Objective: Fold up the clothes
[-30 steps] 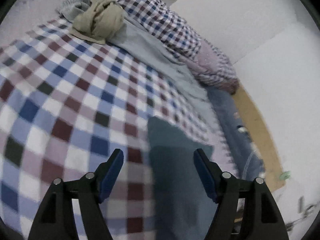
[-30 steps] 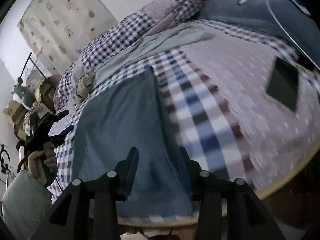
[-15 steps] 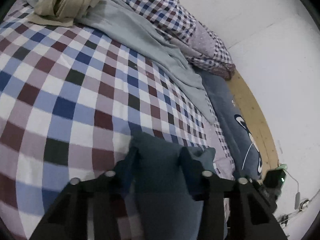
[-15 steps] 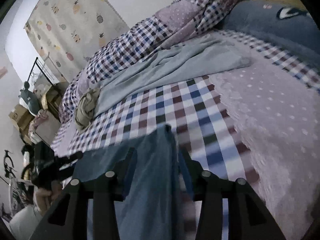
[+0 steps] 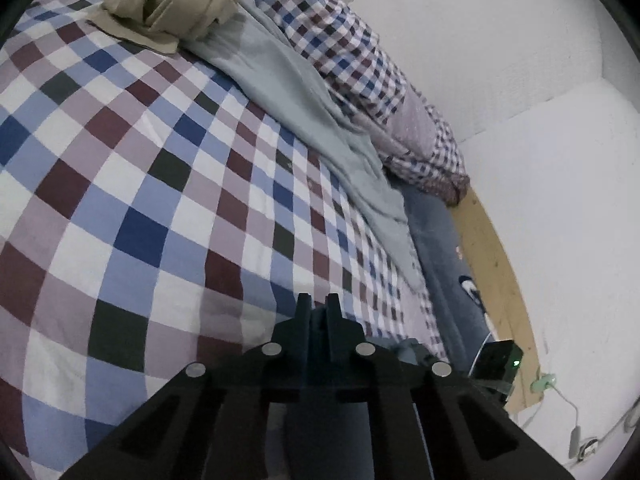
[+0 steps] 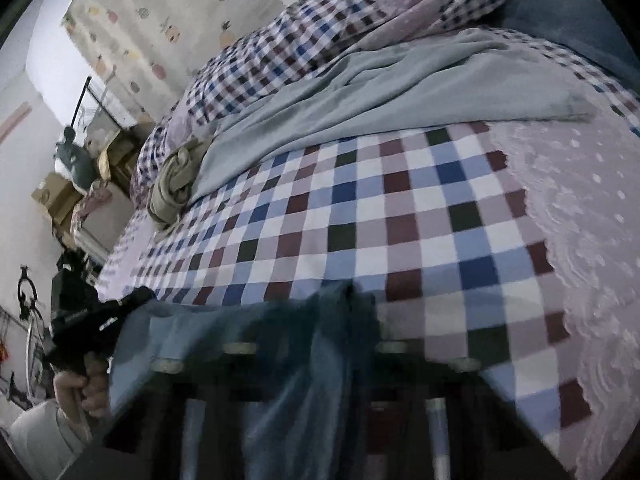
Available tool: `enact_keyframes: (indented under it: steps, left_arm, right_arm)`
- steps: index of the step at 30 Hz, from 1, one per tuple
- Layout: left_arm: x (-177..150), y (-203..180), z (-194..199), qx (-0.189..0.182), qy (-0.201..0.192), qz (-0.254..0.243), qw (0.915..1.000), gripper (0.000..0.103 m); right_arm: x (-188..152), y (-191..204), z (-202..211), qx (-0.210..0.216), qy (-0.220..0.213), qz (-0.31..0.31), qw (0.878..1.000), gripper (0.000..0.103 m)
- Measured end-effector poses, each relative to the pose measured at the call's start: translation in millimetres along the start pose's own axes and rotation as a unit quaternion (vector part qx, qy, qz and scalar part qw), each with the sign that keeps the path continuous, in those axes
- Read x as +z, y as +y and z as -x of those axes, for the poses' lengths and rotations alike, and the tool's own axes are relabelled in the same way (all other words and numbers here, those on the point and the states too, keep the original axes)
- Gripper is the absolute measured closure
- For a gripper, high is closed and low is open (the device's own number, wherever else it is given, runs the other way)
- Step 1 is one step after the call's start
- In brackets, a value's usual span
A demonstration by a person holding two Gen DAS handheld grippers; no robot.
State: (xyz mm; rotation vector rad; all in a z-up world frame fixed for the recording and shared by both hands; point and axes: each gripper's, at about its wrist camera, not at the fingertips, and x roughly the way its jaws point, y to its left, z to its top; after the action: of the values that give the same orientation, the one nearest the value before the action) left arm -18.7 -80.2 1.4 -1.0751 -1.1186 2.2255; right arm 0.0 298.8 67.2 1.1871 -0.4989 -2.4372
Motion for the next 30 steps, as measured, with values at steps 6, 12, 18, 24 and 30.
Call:
enact_keyframes:
  steps: [6, 12, 18, 24, 30]
  left_arm:
    - [0, -10, 6, -0.003, -0.041, -0.012, 0.9991, 0.1]
    - [1, 3, -3, 0.023, -0.038, 0.005, 0.999, 0.1]
    - [7, 8, 3, 0.038, -0.042, 0.02, 0.9982, 0.098]
    - [16, 7, 17, 0.045, -0.053, 0.025, 0.9973, 0.094]
    - [5, -55, 26, 0.027, -0.047, -0.095, 0.994, 0.084]
  right_arm:
    - [10, 1, 27, -0.021, -0.049, 0.005, 0.999, 0.102]
    - [6, -8, 18, -0.077, -0.045, 0.002, 0.996, 0.102]
    - [-2, -24, 0, -0.154, -0.004, -0.01, 0.988, 0.096]
    - [2, -40, 32, -0.128, -0.041, -0.053, 0.99, 0.087]
    - [3, 12, 47, 0.008, -0.033, 0.003, 0.999, 0.083]
